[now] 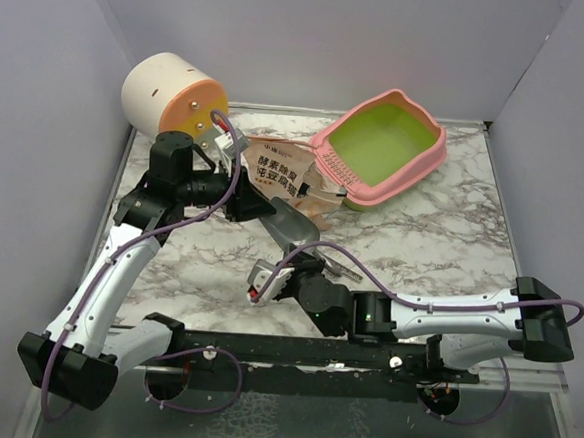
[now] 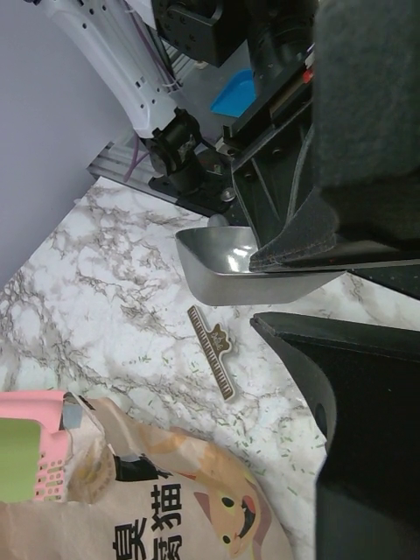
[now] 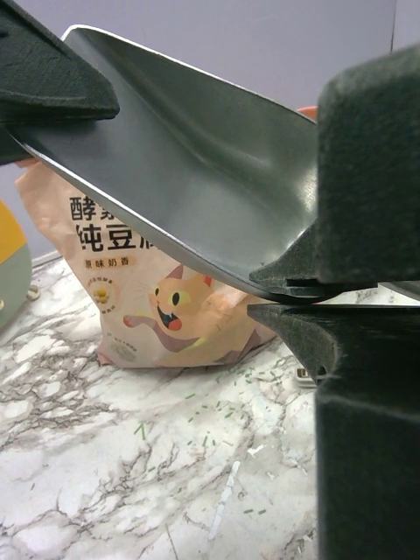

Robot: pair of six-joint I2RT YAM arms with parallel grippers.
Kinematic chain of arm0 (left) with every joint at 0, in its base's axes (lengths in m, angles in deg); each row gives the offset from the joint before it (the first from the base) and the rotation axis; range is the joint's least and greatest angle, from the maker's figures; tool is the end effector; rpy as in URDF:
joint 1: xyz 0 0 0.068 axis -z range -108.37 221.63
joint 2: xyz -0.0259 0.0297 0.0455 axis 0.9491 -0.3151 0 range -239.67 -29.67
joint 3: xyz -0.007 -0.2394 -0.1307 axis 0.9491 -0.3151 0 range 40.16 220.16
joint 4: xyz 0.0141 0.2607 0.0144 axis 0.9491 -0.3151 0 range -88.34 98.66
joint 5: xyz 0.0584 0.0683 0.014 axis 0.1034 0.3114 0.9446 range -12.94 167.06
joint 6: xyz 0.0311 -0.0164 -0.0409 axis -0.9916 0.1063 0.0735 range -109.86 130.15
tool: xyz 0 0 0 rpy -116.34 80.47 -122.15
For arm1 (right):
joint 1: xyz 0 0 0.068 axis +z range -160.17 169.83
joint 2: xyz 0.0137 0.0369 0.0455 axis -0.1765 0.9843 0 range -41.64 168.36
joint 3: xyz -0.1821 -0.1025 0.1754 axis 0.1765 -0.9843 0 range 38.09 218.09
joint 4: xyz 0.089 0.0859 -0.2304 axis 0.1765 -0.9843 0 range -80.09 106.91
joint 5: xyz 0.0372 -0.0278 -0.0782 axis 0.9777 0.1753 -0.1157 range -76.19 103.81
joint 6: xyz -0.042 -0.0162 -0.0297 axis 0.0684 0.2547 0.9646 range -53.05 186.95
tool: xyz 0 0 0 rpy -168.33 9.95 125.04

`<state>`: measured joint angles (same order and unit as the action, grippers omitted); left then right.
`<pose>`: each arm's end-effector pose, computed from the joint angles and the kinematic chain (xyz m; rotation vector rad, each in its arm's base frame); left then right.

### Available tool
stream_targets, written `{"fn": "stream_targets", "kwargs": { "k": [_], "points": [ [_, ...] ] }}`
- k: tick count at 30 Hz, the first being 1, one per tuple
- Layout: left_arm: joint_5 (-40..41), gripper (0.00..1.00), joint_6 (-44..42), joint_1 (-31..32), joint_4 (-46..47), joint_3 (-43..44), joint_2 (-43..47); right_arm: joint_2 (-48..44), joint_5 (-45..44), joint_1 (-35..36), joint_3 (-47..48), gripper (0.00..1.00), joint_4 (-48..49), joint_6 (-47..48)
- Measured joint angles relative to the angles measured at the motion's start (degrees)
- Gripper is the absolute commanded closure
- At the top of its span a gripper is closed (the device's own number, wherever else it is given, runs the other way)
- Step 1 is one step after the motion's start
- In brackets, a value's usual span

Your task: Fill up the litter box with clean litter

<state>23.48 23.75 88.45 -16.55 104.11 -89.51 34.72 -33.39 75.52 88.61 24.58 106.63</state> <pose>0.1987 -0.0900 0.3849 0.7003 1.8522 -1.2485 0.0484 0.2949 0.2867 -1.2677 1.2621 -0.2032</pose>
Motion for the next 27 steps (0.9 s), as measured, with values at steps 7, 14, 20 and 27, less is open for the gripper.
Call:
{"fn": "stream_targets", "kwargs": {
  "k": [7,14,20,27],
  "points": [
    [1.44,1.0,-0.52,0.61,0.79,-1.29,-1.03,0.83,0.55,0.42,0.22,0.94,-0.83,-2.51],
    [5.75,1.0,3.82,0.66,4.22,-6.05,-2.19,0.15,0.98,0.61,2.21,0.56,-7.63,-10.84],
    [12.7,1.0,12.07,0.52,12.15,-9.16,-0.68,-8.39,1.42,0.17,6.47,0.32,-15.5,-20.48],
    [19.41,1.0,25.66,-0.04,28.41,-13.07,4.94,-26.45,6.56,-7.98,15.67,0.24,-18.45,-32.89]
  ]
}}
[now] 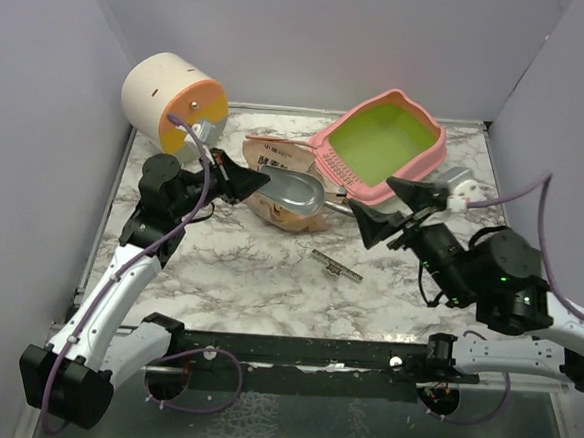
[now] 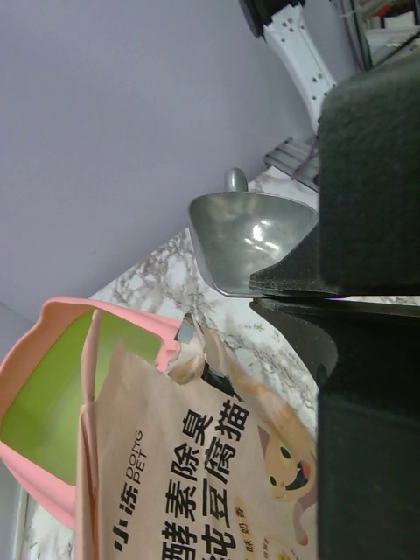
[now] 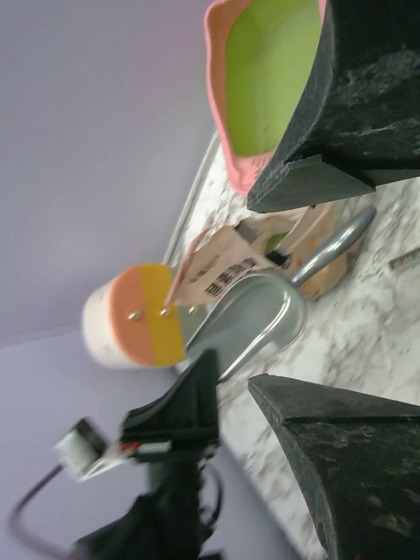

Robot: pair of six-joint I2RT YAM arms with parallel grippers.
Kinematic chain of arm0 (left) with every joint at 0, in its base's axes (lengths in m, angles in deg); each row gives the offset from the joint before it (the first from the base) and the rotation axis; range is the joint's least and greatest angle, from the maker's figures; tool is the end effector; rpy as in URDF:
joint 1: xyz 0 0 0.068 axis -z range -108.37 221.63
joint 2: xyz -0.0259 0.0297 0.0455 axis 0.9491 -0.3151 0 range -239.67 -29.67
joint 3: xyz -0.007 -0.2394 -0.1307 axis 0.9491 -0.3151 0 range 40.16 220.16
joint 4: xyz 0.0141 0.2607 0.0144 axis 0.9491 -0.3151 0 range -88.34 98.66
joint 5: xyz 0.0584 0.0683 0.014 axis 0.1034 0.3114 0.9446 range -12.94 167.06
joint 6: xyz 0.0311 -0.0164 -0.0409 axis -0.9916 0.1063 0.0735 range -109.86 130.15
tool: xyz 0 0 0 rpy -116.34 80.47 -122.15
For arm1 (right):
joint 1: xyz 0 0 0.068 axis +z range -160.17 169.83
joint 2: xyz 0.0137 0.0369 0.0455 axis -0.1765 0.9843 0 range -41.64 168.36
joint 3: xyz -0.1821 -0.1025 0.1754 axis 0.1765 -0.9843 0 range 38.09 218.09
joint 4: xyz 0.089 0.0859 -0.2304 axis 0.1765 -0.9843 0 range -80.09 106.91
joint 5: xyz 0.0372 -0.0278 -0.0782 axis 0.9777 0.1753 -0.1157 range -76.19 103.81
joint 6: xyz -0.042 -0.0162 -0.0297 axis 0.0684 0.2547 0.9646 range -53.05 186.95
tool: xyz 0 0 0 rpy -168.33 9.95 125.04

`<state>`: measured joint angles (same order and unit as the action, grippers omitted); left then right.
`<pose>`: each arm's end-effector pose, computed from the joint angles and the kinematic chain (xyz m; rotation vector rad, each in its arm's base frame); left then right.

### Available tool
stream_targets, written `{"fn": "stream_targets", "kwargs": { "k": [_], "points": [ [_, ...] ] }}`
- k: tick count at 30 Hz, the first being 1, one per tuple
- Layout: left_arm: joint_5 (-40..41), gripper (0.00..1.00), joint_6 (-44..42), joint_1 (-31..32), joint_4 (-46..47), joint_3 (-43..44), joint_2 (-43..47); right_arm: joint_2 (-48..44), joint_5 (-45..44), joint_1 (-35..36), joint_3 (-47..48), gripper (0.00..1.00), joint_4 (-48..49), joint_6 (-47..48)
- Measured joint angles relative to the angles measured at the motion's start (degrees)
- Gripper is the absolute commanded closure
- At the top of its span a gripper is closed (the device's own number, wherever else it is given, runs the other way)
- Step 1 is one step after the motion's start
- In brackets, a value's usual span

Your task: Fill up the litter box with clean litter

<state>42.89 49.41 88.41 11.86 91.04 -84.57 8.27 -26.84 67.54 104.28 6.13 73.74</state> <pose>0.2052 -0.0827 0.3707 0.1687 1.7163 -1.2122 0.0586 0.1601 0.4515 -0.5202 1.4242 0.4731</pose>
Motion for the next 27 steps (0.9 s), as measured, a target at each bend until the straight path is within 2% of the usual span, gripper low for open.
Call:
{"fn": "stream_targets", "kwargs": {
  "k": [5,10,14,17,20,22,23,25,27],
  "points": [
    [3.43,1.0,6.51,-0.9,6.08,-6.14,2.38,0.28,3.32,-0.59,6.91,0.23,-2.1,-5.4],
    [4.2,1.0,9.05,-1.38,7.06,-9.07,1.79,12.63,5.88,-3.93,16.87,0.24,-8.31,-6.14],
    [4.26,1.0,9.07,-1.42,7.13,-9.16,1.73,28.76,18.67,-20.48,32.22,0.25,-14.58,-7.61],
    [4.26,1.0,8.07,-1.49,5.84,-8.35,1.53,35.78,32.37,-34.4,36.5,0.28,-17.2,-11.41],
    [4.22,1.0,7.37,-1.99,5.31,-6.84,0.83,36.83,51.65,-50.6,31.65,0.29,-14.38,-19.39],
    [4.11,1.0,7.3,-2.54,5.46,-5.66,0.13,34.62,62.79,-59.89,22.97,0.3,-6.84,-26.73],
    [4.0,1.0,7.3,-2.93,5.73,-4.81,-0.46,32.35,69.99,-65.29,15.3,0.3,-0.61,-32.41],
    [3.74,1.0,7.37,-3.34,6.43,-3.23,-1.49,28.7,79.1,-71.17,3.93,0.3,9.51,-41.48],
    [3.58,1.0,7.58,-3.69,7.48,-2.29,-1.99,26.18,85.59,-73.07,-3.72,0.29,18.14,-48.57]
  ]
}}
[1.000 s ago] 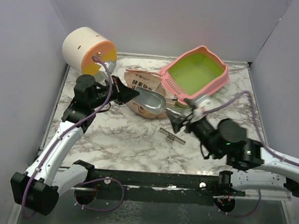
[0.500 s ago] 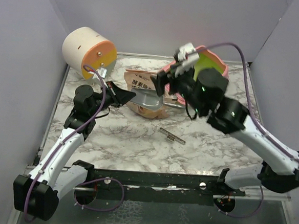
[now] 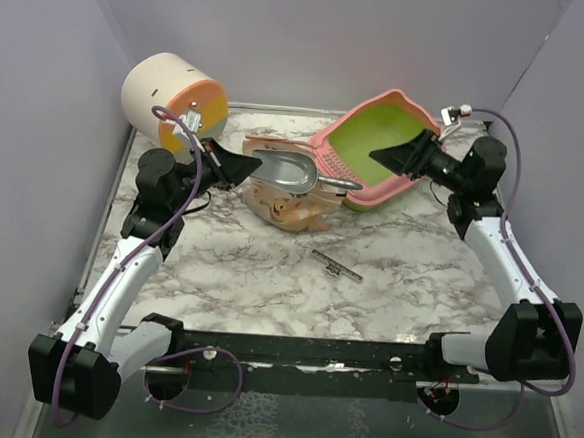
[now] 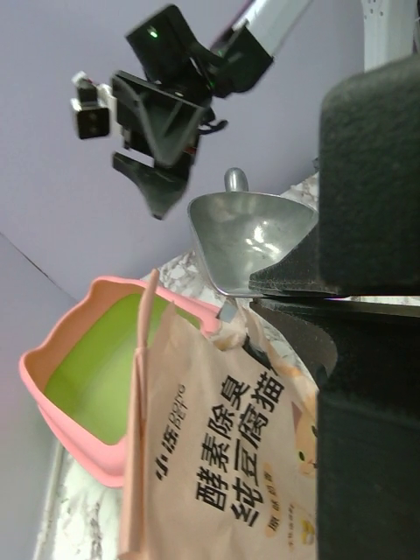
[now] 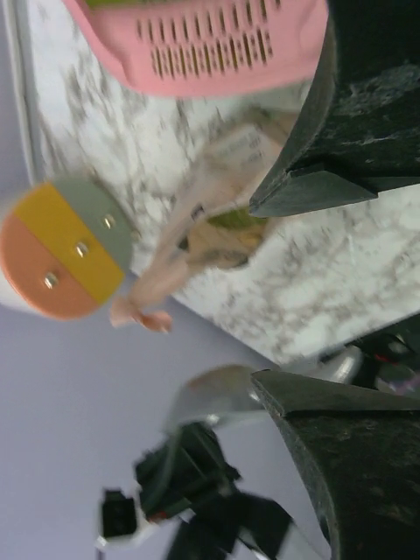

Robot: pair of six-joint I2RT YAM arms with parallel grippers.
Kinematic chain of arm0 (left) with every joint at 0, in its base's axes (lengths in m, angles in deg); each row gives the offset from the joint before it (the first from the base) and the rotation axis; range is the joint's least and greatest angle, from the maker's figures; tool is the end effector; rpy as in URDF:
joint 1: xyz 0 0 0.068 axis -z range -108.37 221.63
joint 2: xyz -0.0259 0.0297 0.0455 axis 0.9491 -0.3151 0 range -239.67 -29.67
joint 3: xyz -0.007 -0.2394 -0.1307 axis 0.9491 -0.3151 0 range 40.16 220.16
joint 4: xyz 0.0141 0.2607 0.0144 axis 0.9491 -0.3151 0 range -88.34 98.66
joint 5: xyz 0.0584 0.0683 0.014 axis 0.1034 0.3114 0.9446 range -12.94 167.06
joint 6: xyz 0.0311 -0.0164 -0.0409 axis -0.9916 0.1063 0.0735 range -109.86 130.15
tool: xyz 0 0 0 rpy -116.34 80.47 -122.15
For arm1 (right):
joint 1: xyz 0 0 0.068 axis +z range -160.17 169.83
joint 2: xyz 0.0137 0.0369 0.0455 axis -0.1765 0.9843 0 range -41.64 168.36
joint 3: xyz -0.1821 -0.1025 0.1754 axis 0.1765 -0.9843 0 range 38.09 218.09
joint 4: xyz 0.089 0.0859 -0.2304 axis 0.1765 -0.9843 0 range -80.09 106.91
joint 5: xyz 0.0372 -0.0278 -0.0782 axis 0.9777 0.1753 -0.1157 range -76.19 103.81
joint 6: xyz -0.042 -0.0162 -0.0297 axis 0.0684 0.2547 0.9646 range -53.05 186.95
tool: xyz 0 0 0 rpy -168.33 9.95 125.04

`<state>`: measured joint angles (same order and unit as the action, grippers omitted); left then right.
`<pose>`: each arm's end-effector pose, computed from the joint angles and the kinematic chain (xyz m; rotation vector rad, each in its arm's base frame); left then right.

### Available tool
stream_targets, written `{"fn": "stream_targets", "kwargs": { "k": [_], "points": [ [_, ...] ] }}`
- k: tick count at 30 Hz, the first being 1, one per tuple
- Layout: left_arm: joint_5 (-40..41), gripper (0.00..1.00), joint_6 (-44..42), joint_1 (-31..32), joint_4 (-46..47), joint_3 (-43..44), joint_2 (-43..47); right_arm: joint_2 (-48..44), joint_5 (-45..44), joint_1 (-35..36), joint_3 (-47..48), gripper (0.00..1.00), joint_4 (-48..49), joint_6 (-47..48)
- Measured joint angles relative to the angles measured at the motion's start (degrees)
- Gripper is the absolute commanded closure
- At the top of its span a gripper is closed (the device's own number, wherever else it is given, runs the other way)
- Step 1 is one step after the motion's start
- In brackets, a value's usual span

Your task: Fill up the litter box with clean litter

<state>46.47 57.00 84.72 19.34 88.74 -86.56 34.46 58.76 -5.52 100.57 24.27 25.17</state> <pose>0.2214 -0.0700 0.3629 -0.0284 1.6706 -1.2173 0.3044 0.0501 0.3597 -0.0562 1.8100 1.2454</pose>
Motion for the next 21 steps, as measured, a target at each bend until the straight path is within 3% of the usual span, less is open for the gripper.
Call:
{"fn": "stream_targets", "kwargs": {
  "k": [5,10,21],
  "points": [
    [-0.42,1.0,1.53,-0.22,3.58,0.59,-0.48,-4.59,13.29,0.52,-13.6,0.29,23.71,-14.97],
    [-0.46,1.0,4.28,-0.22,7.48,-0.9,-0.83,-7.61,17.99,0.59,-17.79,0.29,36.22,-22.29],
    [0.46,1.0,7.52,1.79,10.62,-3.08,-1.53,-6.69,19.17,6.25,-16.81,0.3,37.88,-19.89]
  ]
}}
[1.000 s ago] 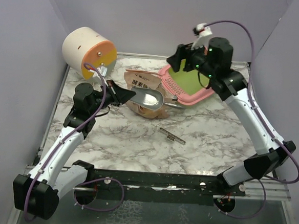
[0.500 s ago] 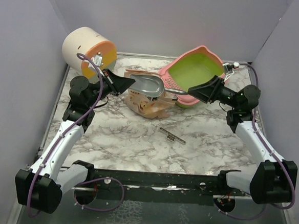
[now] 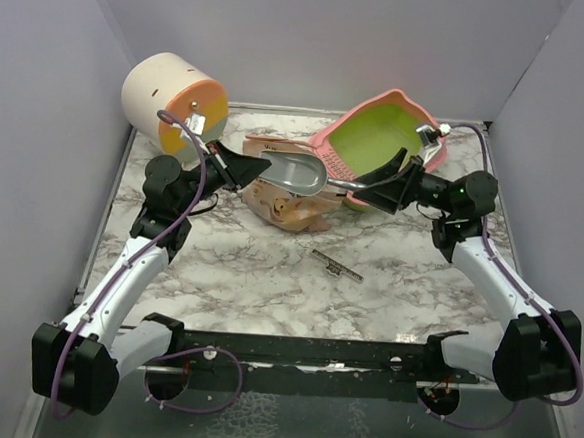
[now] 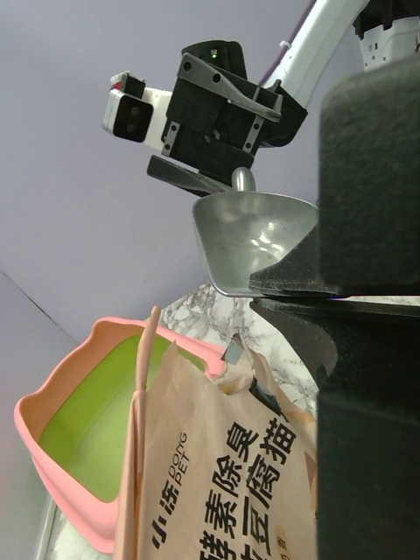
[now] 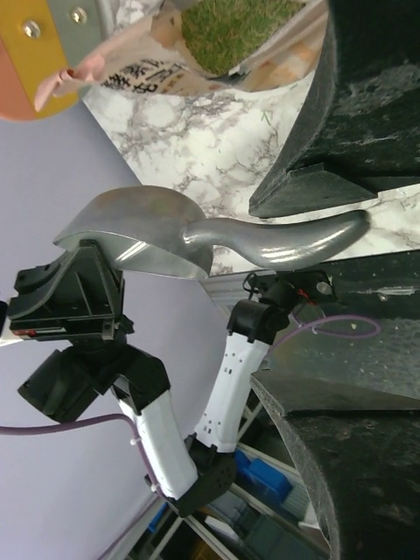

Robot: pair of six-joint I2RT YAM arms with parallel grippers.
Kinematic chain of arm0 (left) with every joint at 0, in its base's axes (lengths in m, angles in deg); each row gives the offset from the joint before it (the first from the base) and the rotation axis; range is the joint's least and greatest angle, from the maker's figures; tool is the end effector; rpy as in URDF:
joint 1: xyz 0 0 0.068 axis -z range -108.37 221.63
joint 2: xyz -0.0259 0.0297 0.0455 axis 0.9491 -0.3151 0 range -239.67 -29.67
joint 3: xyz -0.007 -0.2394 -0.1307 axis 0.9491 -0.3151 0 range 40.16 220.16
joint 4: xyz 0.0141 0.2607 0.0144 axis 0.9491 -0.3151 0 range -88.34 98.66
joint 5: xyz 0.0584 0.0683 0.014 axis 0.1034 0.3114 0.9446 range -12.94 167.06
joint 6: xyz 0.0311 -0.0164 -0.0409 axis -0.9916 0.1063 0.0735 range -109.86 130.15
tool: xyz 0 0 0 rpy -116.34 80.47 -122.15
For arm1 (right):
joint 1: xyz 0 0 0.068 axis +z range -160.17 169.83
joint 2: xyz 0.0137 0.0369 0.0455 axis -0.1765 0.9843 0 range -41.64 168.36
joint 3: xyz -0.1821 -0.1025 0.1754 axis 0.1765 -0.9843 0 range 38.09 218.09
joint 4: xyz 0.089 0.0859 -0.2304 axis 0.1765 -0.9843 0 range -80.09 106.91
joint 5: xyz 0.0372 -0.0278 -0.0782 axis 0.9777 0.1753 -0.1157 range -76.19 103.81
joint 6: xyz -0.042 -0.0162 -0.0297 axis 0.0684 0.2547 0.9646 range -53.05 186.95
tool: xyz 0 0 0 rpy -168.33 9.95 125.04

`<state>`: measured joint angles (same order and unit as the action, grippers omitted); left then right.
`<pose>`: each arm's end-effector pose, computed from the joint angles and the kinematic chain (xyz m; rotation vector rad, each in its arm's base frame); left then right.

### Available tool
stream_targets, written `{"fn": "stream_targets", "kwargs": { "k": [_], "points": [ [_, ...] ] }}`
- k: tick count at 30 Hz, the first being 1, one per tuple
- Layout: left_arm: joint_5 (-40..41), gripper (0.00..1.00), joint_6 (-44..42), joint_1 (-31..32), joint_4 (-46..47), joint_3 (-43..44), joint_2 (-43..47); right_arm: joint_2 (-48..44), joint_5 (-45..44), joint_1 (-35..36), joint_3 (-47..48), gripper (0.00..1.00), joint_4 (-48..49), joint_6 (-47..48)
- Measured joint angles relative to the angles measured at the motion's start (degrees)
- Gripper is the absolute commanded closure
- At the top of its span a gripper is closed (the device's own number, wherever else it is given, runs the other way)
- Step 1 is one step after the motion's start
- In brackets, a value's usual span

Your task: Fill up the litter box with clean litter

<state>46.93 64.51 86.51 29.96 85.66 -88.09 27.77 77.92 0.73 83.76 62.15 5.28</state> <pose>0.2251 -0.0783 0.3574 -0.0676 1.5938 -1.3394 0.2482 0.0805 0.3499 -0.4881 1.5748 1.6673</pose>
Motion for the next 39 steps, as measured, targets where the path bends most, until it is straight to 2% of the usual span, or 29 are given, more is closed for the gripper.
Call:
{"fn": "stream_targets", "kwargs": {
  "k": [11,26,29,33,36,39],
  "points": [
    [0.35,1.0,0.24,0.31,0.9,0.02,-0.96,6.08,-1.62,5.62,2.03,0.4,-1.79,3.34],
    [3.08,1.0,1.03,1.46,1.86,-0.57,-1.49,6.56,-8.0,7.8,3.3,0.66,-8.63,8.44],
    [4.5,1.0,1.51,2.01,2.45,-1.66,-1.36,6.54,-10.05,8.24,3.32,0.65,-9.94,9.09],
    [6.05,1.0,2.05,2.62,2.78,-3.13,-0.94,6.45,-12.85,8.52,3.32,0.55,-11.87,9.53],
    [6.67,1.0,2.32,2.95,2.91,-3.87,-0.66,6.05,-14.45,8.74,3.32,0.52,-12.44,9.88],
    [7.15,1.0,2.58,3.17,3.06,-4.74,-0.26,5.68,-15.82,8.87,3.32,0.55,-12.66,9.97]
  ]
}}
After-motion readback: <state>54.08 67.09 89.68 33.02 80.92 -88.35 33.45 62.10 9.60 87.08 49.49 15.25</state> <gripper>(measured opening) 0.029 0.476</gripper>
